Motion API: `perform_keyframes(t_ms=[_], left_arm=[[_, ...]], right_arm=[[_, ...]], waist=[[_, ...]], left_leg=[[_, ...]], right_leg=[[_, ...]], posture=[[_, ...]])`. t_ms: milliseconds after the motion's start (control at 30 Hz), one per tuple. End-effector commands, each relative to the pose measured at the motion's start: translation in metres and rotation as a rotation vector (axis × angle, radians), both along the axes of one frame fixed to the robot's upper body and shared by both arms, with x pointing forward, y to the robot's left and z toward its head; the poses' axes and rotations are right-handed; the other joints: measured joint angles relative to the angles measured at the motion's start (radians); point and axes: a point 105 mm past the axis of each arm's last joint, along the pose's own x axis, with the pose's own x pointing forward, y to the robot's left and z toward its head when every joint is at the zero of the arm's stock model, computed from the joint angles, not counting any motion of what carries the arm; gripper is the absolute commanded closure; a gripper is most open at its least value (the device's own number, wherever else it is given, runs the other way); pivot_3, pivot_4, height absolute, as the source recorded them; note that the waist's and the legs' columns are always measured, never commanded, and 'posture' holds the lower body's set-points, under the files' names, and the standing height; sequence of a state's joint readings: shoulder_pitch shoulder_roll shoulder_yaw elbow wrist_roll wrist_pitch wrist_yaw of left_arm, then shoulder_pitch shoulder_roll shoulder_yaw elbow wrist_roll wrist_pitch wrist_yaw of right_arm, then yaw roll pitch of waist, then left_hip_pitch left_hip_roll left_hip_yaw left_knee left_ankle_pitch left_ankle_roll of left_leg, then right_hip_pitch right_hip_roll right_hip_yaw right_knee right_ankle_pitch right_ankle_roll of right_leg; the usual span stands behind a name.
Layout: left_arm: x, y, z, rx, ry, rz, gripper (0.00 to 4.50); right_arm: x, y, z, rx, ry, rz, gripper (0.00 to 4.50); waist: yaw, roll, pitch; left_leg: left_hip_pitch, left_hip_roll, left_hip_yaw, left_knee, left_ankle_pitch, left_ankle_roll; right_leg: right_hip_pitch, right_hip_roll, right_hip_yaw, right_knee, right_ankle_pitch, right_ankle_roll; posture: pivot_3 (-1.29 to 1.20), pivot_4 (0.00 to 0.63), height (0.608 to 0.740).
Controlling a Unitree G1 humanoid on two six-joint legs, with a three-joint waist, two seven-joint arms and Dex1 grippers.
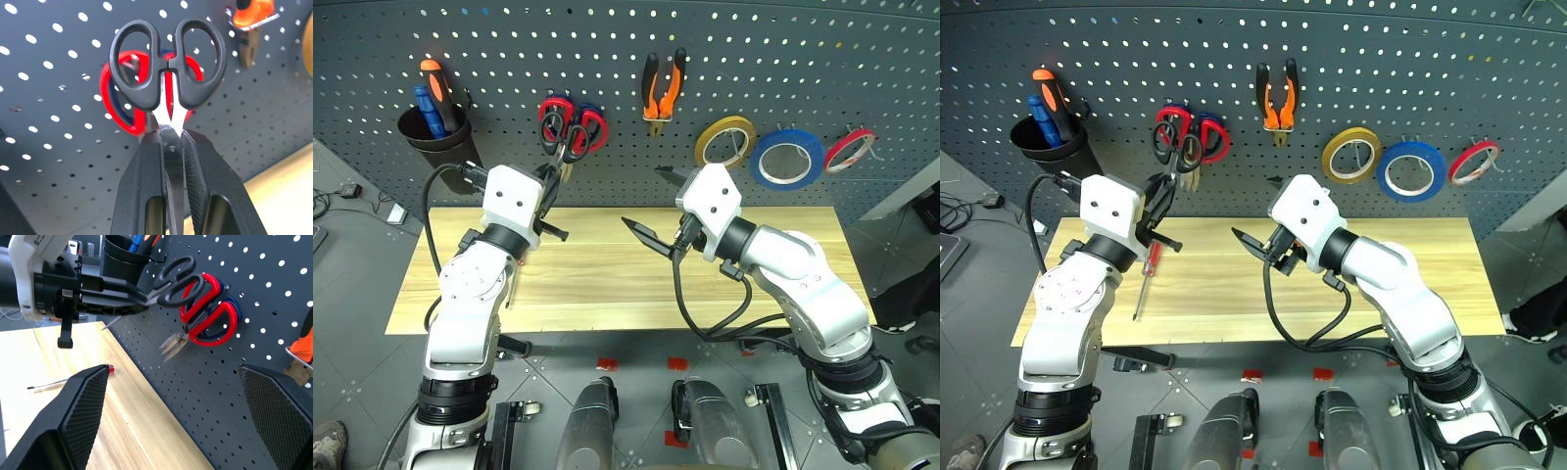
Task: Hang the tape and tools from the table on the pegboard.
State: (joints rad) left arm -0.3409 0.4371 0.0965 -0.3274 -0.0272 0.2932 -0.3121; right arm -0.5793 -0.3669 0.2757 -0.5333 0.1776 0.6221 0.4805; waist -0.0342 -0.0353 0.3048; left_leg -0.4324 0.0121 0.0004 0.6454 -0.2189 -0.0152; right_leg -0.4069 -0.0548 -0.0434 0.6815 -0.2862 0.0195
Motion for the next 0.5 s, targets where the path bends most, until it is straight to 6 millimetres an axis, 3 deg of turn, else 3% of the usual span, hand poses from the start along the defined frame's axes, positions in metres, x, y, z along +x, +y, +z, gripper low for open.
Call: perform_keyframes(t_ms=[33,367,500], left_arm=[[0.007,0.001,0.012,0.027,-0.059,0.034,4.26],[0.020,0.005,0.005,0.031,-0.043,0.078,4.26],[0.023,0.007,-0.005,-0.001,0.001,0.080,2.97]], right_arm=[[-0.005,0.004,0.015,0.034,-0.055,0.024,0.00],[-0.004,0.008,0.024,0.069,-0.068,0.027,0.00],[-0.006,0.010,0.021,0.064,-0.063,0.034,0.00]], waist=[[0.000,0.000,0.000],[-0.005,0.000,0.000],[-0.005,0.000,0.000]], left_leg=[[0.000,0.000,0.000,0.000,0.000,0.000],[0.000,0.000,0.000,0.000,0.000,0.000],[0.000,0.000,0.000,0.000,0.000,0.000]], right_leg=[[0.000,0.000,0.000,0.000,0.000,0.000],[0.000,0.000,0.000,0.000,0.000,0.000],[0.000,0.000,0.000,0.000,0.000,0.000]], posture=[[-0.10,0.268,0.740],[-0.11,0.265,0.740],[-0.11,0.266,0.740]])
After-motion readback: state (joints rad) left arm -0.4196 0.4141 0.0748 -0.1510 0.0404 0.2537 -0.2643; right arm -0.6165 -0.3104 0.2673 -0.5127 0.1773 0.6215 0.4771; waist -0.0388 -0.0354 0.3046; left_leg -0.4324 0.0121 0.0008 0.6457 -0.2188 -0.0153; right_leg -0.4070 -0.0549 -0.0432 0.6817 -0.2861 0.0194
